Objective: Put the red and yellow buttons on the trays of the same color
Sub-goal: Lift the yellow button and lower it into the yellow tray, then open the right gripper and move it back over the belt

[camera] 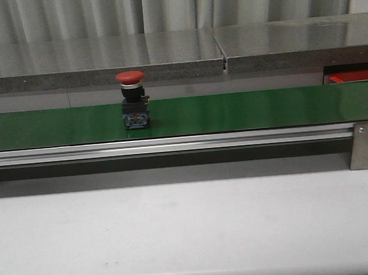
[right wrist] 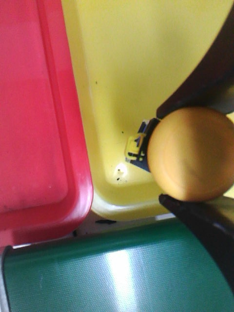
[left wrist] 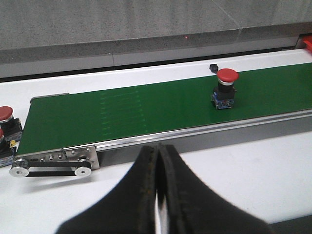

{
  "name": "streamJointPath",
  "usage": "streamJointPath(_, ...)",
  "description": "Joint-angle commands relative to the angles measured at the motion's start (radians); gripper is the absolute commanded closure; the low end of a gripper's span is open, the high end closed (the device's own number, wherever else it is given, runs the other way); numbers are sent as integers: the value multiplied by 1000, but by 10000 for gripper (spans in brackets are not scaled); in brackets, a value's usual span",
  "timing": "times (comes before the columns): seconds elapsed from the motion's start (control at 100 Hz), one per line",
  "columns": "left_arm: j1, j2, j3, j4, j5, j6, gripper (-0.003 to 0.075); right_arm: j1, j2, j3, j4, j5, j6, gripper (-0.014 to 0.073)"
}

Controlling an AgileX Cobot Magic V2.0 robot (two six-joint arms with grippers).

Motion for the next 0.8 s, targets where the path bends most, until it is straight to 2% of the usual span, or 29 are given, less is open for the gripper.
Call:
streamJointPath(0.0,-9,12,-22,-9,-73,-2,741,-5,-19,-6,11,-73,2,562)
streamJointPath(0.16,-9,12,-22,-9,-73,-2,741,-7,16,3,13,-97,3,547)
streamJointPath(0.28,-9,12,-21,-9,-73,-2,741,-7,32,3,18,-97,3,479)
streamJointPath(0.35,-9,12,-21,-9,-73,-2,741,-7,39,3,19,-97,3,382)
streamJointPath(0.5,-9,12,-21,-9,-73,-2,741,-7,41,3,20,-97,3,114)
streamJointPath(0.54,-9,12,-21,-9,-73,-2,741,-7,41,3,20,-102,3,83)
streamJointPath(0.79,-9,12,-21,-9,-73,-2,741,-7,-3,22,20,-128,3,73)
